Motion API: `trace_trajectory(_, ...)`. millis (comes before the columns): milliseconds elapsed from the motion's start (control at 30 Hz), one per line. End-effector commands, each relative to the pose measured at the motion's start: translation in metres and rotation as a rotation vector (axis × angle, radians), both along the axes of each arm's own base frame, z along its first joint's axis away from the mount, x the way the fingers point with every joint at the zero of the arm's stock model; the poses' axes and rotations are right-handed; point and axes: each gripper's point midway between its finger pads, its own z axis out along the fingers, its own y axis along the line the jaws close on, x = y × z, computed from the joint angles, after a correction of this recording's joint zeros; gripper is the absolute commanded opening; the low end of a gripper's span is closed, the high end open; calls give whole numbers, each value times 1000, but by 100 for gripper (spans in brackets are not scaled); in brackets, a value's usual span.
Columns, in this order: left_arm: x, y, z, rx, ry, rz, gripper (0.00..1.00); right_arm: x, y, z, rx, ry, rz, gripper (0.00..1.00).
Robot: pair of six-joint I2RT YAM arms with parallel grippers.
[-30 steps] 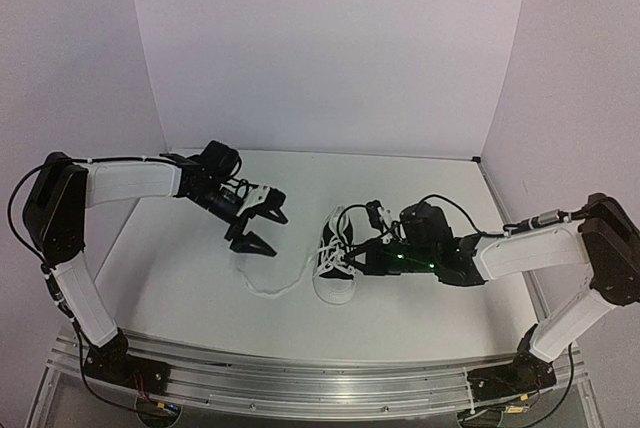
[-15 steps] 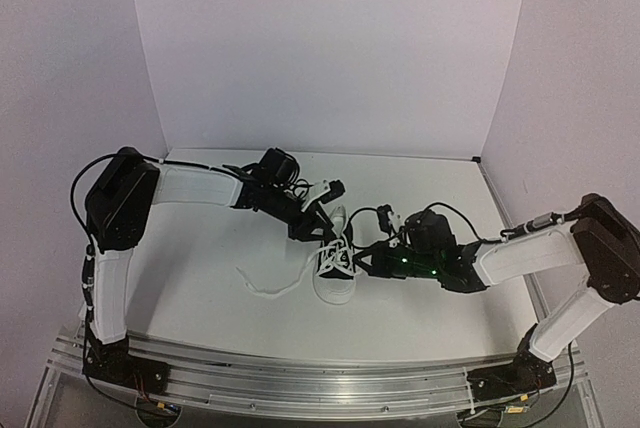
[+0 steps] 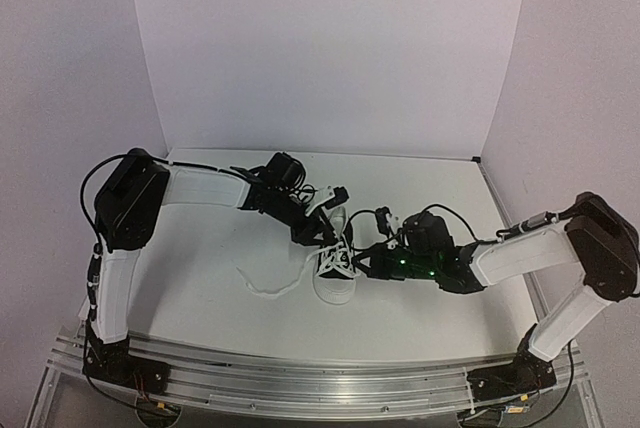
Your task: Tie the shoes
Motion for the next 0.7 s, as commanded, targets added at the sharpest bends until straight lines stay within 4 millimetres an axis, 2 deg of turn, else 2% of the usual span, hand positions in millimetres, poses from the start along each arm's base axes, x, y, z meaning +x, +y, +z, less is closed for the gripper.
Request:
trace_trajectory(0,0,-8,3,-8,-23,-33,40,7,6,3,14,-24,-5,0)
trace_trajectory(100,1,-11,-6,18,-27,-37,40,7,6,3,12,-24,-1,0)
trace_trajectory(300,-7,-9,-11,45,-13,-62,39,7,7,4,12,-29,7,0)
trace_trajectory(400,-7,-9,3,34,3,-71,40,8,7,3,6,-24,2,0)
trace_trajectory(533,-4,-5,39,-32,-16,-105,42,15,-1,-7,-53,6,-61,0)
trace_trajectory(667,-16,-1,41,-38,-39,-161,46,19,-1,-10,-70,9,-71,0)
